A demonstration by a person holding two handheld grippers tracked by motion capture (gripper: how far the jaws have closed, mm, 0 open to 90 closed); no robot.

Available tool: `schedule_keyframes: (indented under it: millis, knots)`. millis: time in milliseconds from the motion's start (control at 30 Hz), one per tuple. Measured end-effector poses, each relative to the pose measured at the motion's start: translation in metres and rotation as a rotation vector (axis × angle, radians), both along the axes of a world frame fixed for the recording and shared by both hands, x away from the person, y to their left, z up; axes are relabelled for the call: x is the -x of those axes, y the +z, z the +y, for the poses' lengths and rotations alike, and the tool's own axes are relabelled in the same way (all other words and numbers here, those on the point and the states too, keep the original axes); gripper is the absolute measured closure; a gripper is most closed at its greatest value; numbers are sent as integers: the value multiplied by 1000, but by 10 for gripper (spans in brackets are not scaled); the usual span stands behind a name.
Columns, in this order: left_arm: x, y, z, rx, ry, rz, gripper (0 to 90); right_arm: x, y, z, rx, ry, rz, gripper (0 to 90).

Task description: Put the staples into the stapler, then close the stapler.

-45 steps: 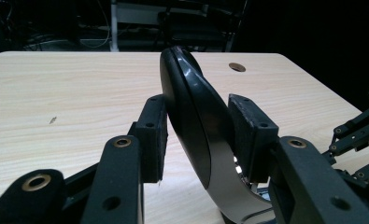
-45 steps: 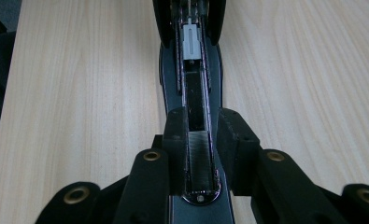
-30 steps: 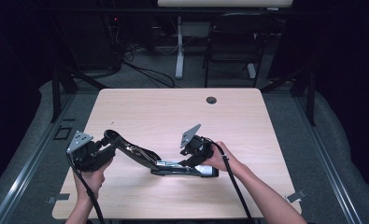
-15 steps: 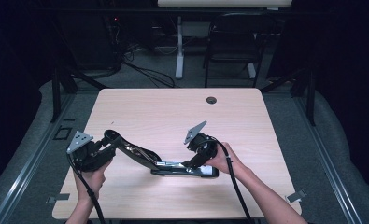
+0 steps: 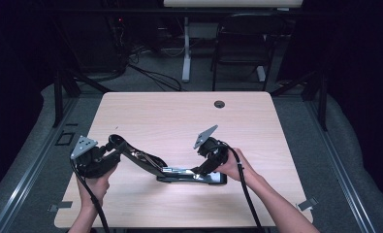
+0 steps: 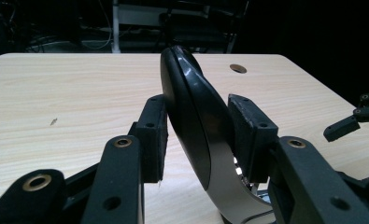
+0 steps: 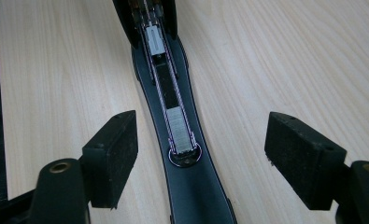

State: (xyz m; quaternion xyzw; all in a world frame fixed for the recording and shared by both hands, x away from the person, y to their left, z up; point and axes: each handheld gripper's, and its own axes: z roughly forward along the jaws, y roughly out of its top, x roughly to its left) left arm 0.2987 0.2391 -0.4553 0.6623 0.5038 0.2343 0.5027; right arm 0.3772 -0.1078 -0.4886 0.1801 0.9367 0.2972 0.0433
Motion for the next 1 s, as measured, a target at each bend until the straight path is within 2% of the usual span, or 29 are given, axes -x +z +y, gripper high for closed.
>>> schedule_keyframes:
  millis: [200, 233, 467, 533, 567, 633, 733, 767, 1000]
  knots:
    - [0, 1, -1, 2, 1, 0, 598, 0, 1, 0, 2, 4, -4, 333]
    - [0, 1, -1, 4, 0, 2, 599, 0, 2, -1, 16, 2, -18, 362]
    - [0, 3, -3, 0, 1, 2, 598, 1, 5, -3, -13, -21, -22, 415]
    - [0, 4, -4, 1, -1, -1, 594, 1, 7, -4, 1, -19, -30, 428]
    - [0, 4, -4, -1, -13, 9, 567, 1, 6, -4, -15, -26, -24, 430]
    - [0, 5, -5, -10, -22, 17, 457, 2, 7, -4, -13, -26, -24, 435]
    - [-1, 6, -1, -2, -53, 34, 445, 2, 8, -4, -15, -22, -31, 436]
    - [-1, 6, 0, -3, -67, 42, 410, 2, 9, -5, -12, -16, -34, 436]
    - [8, 8, 13, -4, -99, 37, 434, 0, 8, -6, -12, -24, -33, 435]
